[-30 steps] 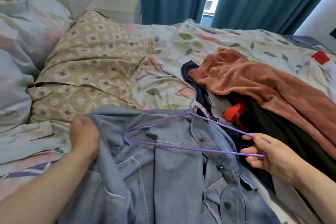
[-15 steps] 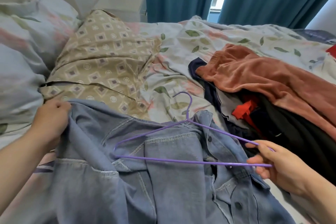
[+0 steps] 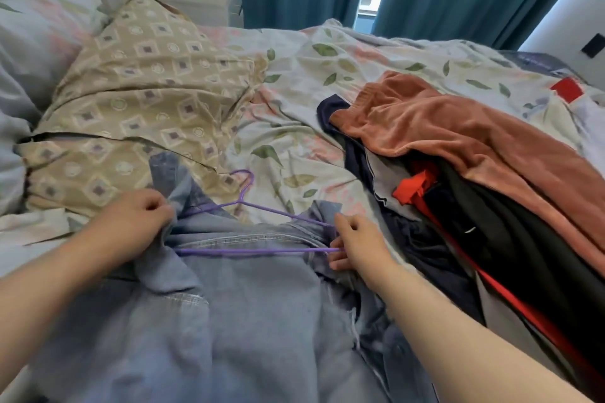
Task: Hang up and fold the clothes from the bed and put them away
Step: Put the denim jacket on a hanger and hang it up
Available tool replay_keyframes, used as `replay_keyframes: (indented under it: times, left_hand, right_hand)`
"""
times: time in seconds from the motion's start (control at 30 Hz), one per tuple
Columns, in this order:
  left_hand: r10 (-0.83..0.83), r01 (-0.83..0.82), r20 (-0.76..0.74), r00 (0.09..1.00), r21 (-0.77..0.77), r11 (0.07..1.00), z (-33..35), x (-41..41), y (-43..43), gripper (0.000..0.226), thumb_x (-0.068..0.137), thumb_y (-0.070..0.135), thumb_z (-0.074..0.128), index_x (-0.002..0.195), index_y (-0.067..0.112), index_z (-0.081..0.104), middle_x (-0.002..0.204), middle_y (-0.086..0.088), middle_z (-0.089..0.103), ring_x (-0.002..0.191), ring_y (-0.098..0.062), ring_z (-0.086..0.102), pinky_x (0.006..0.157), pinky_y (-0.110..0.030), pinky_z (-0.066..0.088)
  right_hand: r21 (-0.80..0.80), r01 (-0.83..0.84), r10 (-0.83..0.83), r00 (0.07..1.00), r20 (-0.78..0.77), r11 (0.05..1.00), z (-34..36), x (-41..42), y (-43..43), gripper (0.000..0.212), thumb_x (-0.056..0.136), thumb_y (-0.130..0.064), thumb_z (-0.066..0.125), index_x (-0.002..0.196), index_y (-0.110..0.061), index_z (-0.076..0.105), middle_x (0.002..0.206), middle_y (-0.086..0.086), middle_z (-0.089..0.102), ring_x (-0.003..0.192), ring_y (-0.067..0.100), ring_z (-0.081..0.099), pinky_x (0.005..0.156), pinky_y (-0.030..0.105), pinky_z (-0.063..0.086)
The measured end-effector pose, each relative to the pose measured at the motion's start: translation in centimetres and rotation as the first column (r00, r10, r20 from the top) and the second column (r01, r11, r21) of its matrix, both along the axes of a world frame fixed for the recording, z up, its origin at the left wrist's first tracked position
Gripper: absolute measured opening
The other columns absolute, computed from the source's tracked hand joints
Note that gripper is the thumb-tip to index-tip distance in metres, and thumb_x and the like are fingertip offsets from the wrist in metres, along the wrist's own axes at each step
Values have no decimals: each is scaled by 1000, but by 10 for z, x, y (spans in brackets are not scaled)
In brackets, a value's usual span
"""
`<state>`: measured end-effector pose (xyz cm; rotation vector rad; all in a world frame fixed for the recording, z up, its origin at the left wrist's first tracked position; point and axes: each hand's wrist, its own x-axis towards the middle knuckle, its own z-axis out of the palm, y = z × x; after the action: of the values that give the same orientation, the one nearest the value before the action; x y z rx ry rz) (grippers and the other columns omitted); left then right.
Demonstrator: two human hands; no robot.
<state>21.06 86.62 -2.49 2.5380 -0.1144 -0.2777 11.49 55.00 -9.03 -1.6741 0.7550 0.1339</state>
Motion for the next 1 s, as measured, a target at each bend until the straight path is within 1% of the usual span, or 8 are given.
replay_keyframes:
  times: [0.1,0.23,0.33,0.5,0.63,0.7,0.9,1.0]
  left_hand:
    - [-38,-8,166,985,266,964,-14,-10,-19,13,83,17,64,76,10,55,74,-10,58,78,-38,58,62,-39,36]
    - [-487,338,426,763,380,861,-29,-27,-68,26,74,20,65,97,9,61,96,-11,63,88,-37,59,73,-46,49]
    - [-696,586,73,714,480,652,-56,-37,-110,23,87,40,54,101,21,57,107,-2,63,101,-27,59,85,-38,45]
    - [-665,652,-150,732,438,619,-96,-53,-120,21,100,45,43,101,25,52,110,-2,64,102,-27,60,76,-34,44]
    - [-748,728,-180,638,459,510,-104,-76,-115,17,101,39,35,102,27,47,108,-4,66,99,-30,61,69,-36,35]
    - [-752,757,-258,607,474,449,-103,-86,-125,14,100,32,35,104,27,48,111,-7,66,101,-34,62,70,-37,35]
    - [-733,772,-253,632,124,624,-89,-84,-165,18,100,19,46,111,13,58,123,-8,60,113,-27,57,94,-29,43]
    - [-830,821,-194,524,377,430,-75,-89,-111,29,96,18,39,120,24,55,124,2,55,114,-21,53,96,-34,44]
  right_hand:
    - [-571,-76,100,995,10,817,-7,-20,-22,14,97,-10,46,88,-10,56,91,12,62,80,31,54,69,40,41]
    - [-698,-342,258,939,-227,629,-31,-48,-38,24,84,-24,63,105,-14,58,110,6,52,102,25,51,87,37,44]
    - [-773,-434,257,900,-351,464,-44,-44,-47,37,87,-39,67,111,-14,51,114,9,49,106,32,51,81,37,41]
    - [-735,-332,186,943,-276,591,-29,-19,-75,18,94,-27,58,79,-18,56,94,16,68,86,34,60,65,33,33]
    - [-480,-64,-12,988,-154,875,30,13,-98,20,88,-15,66,76,0,66,86,23,67,84,29,61,71,34,43]
    - [-5,84,-84,988,-130,996,63,16,-90,20,86,-11,68,98,5,72,93,24,71,84,32,69,75,40,56]
    - [503,-221,367,906,-213,836,59,-16,8,20,100,-22,53,88,-9,61,68,7,57,52,16,56,42,22,45]
    - [528,-348,491,857,-156,775,49,-20,-16,33,104,-28,44,97,-5,67,78,11,70,55,18,63,45,23,48]
